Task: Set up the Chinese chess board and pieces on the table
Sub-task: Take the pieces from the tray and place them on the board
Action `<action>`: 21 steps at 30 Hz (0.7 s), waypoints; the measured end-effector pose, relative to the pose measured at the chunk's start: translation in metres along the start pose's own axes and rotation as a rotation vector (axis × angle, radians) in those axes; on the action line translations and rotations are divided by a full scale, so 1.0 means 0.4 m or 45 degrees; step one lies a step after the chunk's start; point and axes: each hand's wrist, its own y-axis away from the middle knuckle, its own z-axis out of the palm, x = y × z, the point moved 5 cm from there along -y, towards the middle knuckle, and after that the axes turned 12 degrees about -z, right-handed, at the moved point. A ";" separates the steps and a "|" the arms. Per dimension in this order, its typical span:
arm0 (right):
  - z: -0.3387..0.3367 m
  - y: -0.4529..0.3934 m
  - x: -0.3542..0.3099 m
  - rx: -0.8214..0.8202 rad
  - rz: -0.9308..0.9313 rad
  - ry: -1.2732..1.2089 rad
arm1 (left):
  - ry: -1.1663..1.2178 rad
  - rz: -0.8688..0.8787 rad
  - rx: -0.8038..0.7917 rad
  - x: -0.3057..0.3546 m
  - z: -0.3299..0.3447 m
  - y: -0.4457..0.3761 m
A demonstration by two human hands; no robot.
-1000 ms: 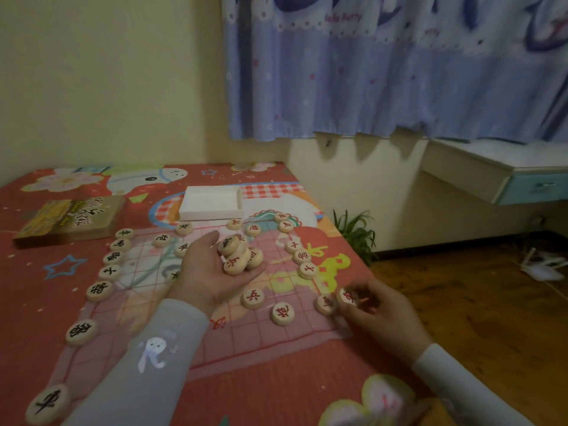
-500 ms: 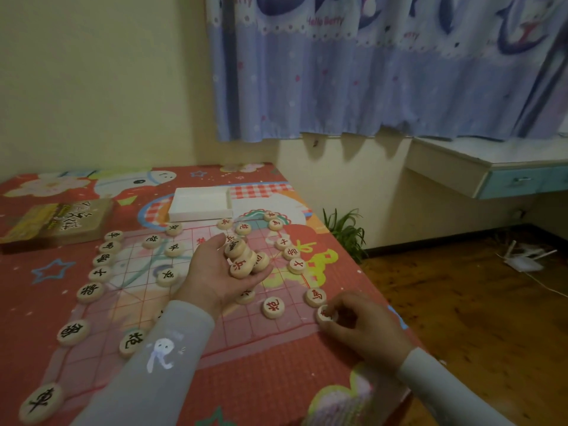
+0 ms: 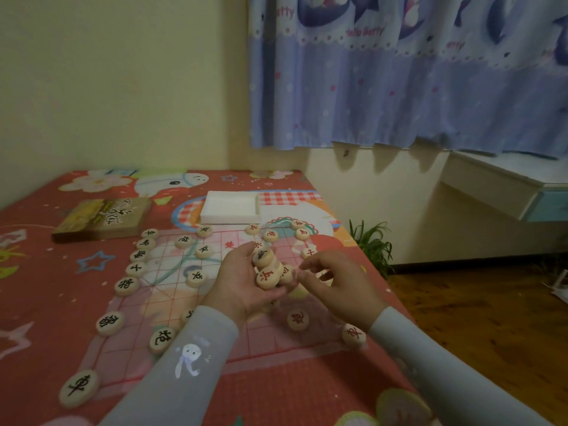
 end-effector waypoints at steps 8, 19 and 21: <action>0.079 -0.075 -0.036 -0.158 -0.203 -0.033 | 0.000 -0.007 0.101 0.020 -0.030 0.008; 0.100 -0.065 -0.052 -0.145 -0.313 -0.029 | -0.054 -0.052 0.102 0.003 -0.007 0.016; 0.087 -0.067 -0.047 -0.056 -0.285 -0.092 | -0.023 -0.041 0.107 0.005 -0.008 0.015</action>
